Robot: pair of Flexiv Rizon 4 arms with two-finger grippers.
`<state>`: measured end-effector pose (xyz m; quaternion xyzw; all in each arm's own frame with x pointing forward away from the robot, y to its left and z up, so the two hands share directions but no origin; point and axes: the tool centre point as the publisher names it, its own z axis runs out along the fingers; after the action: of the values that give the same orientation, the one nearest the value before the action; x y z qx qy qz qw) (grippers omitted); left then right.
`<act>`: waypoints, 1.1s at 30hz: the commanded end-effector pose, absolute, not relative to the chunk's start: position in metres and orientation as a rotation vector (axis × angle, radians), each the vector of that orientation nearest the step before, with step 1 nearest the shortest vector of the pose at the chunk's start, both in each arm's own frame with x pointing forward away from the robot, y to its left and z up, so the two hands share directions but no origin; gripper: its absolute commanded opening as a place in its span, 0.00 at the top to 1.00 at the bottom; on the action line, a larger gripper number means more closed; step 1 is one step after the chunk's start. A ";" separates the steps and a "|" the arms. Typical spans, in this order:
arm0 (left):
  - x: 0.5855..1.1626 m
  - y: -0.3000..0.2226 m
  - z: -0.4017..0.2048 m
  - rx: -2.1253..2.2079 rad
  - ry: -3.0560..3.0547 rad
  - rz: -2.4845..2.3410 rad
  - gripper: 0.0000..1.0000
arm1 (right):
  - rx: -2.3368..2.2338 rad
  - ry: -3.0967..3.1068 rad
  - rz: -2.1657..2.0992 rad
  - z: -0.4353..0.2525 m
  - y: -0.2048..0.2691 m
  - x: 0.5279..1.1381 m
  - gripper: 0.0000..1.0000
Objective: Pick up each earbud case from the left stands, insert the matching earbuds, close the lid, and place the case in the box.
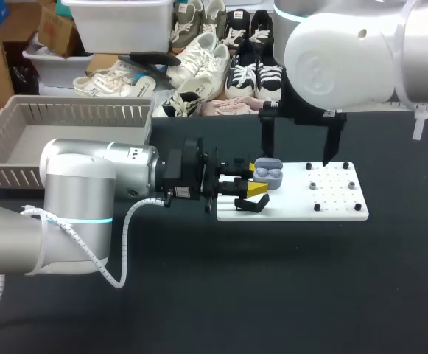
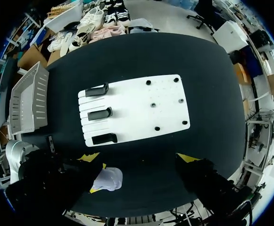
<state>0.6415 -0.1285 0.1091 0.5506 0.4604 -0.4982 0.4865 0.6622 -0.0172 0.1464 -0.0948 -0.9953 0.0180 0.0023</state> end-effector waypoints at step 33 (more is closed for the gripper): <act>0.642 -0.129 0.109 1.339 1.119 -1.213 1.00 | -0.134 -3.258 -0.164 0.205 -0.060 0.646 0.00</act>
<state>0.6415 -0.1284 0.1091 0.5505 0.4605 -0.4983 0.4865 0.6551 -0.0450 0.2025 -0.0429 -0.9972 -0.0331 -0.0506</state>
